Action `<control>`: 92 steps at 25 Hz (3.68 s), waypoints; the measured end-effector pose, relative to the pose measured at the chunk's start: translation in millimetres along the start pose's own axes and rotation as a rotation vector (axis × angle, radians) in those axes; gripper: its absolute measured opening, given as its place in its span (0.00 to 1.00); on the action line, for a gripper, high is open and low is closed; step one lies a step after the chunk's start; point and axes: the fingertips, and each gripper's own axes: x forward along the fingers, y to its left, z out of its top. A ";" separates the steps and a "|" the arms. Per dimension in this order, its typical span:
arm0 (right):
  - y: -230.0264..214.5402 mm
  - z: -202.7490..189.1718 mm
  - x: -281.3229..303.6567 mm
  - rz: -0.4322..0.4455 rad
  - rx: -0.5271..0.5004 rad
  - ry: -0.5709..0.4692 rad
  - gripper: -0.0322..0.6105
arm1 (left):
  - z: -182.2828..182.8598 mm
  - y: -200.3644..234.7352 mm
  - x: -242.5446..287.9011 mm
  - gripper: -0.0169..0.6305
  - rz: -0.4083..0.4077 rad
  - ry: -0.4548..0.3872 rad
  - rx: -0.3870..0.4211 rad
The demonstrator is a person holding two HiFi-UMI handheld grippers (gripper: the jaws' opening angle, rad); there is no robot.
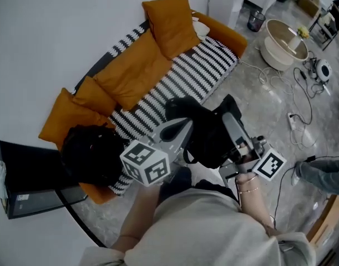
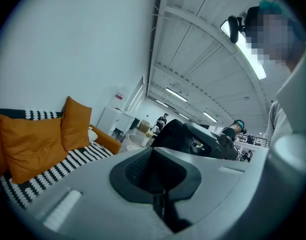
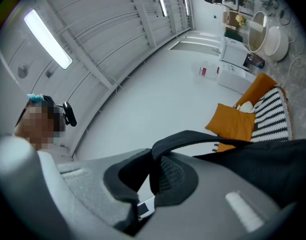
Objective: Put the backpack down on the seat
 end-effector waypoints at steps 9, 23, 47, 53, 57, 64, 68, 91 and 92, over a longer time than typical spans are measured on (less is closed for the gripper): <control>-45.0 -3.3 114.7 -0.005 -0.027 0.011 0.09 | 46.3 102.7 21.4 0.04 -0.035 -0.012 0.005; -110.5 6.6 195.4 -0.061 -0.012 0.125 0.09 | 68.2 184.6 66.7 0.04 0.006 -0.022 -0.102; -304.4 152.6 367.5 -0.118 -0.008 0.196 0.09 | 161.0 356.6 213.4 0.04 0.174 -0.085 -0.157; -349.5 184.4 396.2 -0.130 -0.033 0.183 0.09 | 166.3 394.2 247.3 0.04 0.203 -0.065 -0.171; -376.6 185.4 406.0 -0.127 -0.039 0.184 0.09 | 160.9 413.5 265.9 0.04 0.209 -0.038 -0.160; -428.9 135.5 390.4 -0.204 0.034 0.253 0.09 | 106.9 451.4 261.6 0.04 0.259 -0.002 -0.233; -436.1 117.3 383.2 -0.213 0.062 0.265 0.09 | 73.4 462.3 246.3 0.04 0.261 0.037 -0.266; -480.2 10.1 336.8 -0.296 0.143 0.362 0.09 | 3.3 484.1 244.1 0.04 0.294 0.083 -0.369; -481.3 5.4 334.9 -0.304 0.122 0.374 0.09 | 0.8 485.1 243.9 0.04 0.294 0.079 -0.367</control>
